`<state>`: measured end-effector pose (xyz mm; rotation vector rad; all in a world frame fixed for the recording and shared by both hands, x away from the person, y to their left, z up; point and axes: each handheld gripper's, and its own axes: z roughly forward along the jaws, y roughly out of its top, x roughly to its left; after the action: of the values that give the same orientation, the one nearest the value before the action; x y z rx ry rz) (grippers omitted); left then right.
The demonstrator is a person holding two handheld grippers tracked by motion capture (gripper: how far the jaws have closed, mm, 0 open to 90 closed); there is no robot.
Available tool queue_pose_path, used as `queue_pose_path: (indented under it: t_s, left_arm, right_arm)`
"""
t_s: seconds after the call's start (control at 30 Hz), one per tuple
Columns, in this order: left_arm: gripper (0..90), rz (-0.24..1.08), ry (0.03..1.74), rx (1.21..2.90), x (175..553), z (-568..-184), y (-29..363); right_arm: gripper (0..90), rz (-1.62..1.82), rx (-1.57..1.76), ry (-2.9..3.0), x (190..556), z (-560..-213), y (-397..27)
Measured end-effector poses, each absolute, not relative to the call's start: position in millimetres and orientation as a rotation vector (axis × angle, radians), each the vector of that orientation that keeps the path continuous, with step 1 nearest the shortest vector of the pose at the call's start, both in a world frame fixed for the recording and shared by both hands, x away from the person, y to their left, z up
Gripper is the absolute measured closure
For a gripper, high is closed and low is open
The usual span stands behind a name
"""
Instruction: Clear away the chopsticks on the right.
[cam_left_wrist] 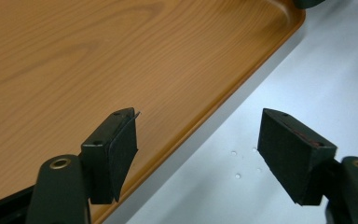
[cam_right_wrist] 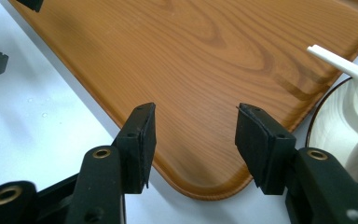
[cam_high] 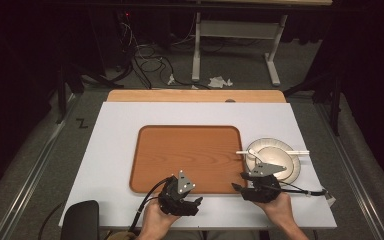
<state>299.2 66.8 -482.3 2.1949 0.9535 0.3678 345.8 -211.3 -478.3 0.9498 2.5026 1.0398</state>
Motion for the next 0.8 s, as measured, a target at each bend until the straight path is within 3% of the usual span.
queue_pose_path:
  t_s: [0.27,0.53,0.8]
  left_arm:
    - [26.5,0.398,0.954,2.191,299.1,-480.4,67.9]
    - [16.0,0.444,0.93,2.211,300.0,-480.1,62.6]
    - [16.5,0.385,0.977,2.223,303.3,-479.7,62.9]
  right_arm:
    - [48.7,1.053,0.939,2.496,345.4,-477.3,-212.1]
    - [48.7,1.055,0.923,2.486,341.3,-474.5,-215.4]
    - [48.7,1.072,0.924,2.471,338.1,-472.0,-218.3]
